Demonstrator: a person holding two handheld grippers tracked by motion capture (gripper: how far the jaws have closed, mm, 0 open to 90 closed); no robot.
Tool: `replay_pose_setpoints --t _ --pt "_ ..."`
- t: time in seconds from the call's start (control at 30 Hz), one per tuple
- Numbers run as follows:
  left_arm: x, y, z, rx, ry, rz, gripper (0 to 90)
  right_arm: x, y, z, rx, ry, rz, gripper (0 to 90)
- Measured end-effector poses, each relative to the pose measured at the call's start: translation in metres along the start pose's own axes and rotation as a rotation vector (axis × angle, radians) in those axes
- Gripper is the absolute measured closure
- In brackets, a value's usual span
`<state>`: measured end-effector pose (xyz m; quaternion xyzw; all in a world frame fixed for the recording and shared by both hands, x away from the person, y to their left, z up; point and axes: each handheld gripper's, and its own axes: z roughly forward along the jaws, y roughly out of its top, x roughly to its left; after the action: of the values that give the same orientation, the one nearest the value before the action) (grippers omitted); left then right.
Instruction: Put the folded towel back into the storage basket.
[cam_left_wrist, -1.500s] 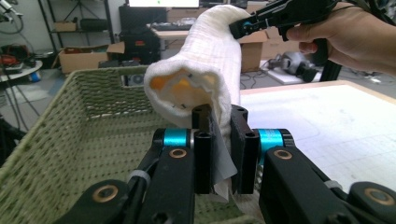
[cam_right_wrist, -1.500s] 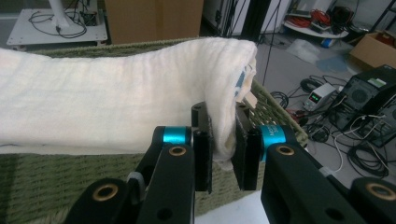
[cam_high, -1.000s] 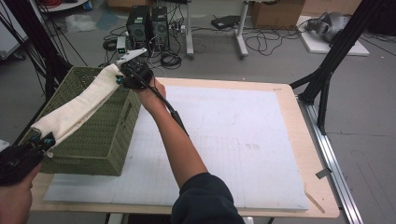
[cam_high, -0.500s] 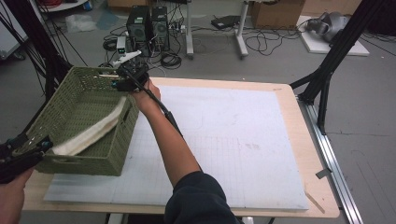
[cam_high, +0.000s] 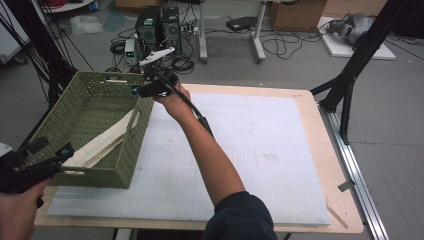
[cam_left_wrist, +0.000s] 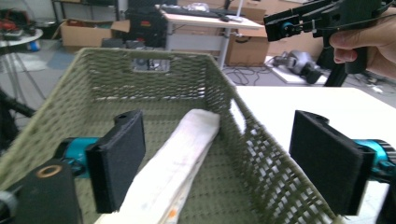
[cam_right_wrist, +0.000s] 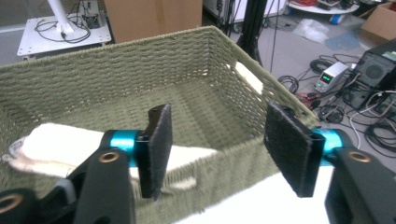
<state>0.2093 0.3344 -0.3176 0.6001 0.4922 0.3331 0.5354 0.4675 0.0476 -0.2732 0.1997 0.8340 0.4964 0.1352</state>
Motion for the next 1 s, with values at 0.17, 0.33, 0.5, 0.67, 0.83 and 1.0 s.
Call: replay_pose_setpoints --t 0.17,0.33,0.5,0.67,0.83,1.0 --pt "-0.015 0.004 0.011 -0.008 -0.059 0.021 18.9 -0.011 -0.012 -0.028 -0.01 -0.017 0.027 25.7" --pt "-0.032 0.006 0.021 -0.02 -0.139 0.037 18.9 -0.02 -0.026 -0.056 -0.009 -0.032 0.033 21.8" --pt "-0.051 0.009 0.034 -0.008 -0.211 0.058 19.7 -0.028 -0.04 -0.081 0.01 -0.054 0.04 19.6" --pt "-0.071 0.01 0.047 0.006 -0.282 0.082 19.6 -0.034 -0.057 -0.109 0.015 -0.077 0.042 19.6" --pt "-0.088 0.01 0.058 0.018 -0.327 0.103 19.8 -0.04 -0.074 -0.137 0.015 -0.099 0.055 19.6" --pt "-0.106 0.008 0.071 0.03 -0.403 0.115 21.9 -0.043 -0.093 -0.168 0.01 -0.138 0.055 19.6"
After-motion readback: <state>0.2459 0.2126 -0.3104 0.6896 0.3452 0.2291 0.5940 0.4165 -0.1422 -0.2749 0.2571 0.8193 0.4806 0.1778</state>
